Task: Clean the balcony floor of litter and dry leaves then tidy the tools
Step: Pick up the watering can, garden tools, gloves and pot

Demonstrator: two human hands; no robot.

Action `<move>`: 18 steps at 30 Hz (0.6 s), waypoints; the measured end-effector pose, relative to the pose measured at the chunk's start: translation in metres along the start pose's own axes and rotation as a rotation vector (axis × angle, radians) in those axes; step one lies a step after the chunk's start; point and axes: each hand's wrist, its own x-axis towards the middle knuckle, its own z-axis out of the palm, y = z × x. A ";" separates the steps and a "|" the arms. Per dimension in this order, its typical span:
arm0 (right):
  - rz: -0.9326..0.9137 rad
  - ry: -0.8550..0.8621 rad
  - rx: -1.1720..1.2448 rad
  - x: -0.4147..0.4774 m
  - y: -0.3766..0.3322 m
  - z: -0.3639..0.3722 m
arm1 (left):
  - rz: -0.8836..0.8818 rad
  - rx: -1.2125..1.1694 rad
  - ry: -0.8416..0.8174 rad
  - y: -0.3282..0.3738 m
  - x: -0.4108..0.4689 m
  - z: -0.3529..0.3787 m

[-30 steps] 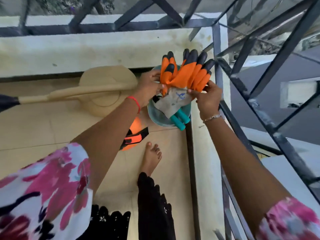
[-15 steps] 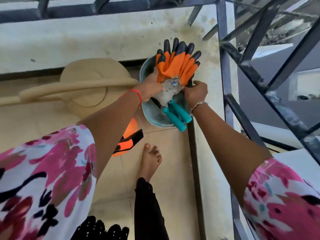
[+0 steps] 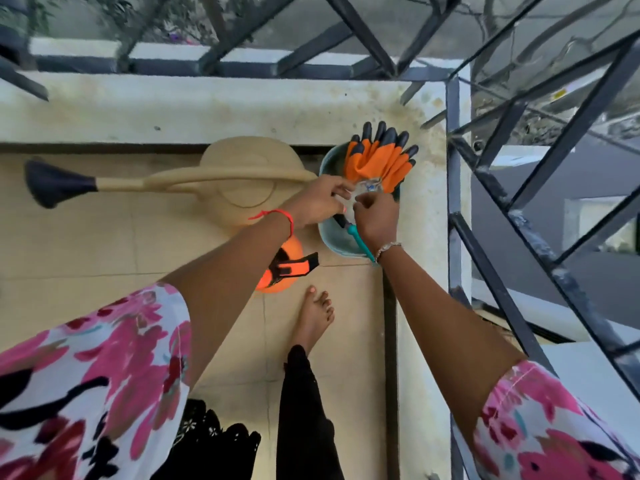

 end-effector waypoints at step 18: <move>-0.539 -0.272 -0.140 -0.248 -0.198 0.172 | 0.109 0.051 0.629 -0.121 -0.312 -0.225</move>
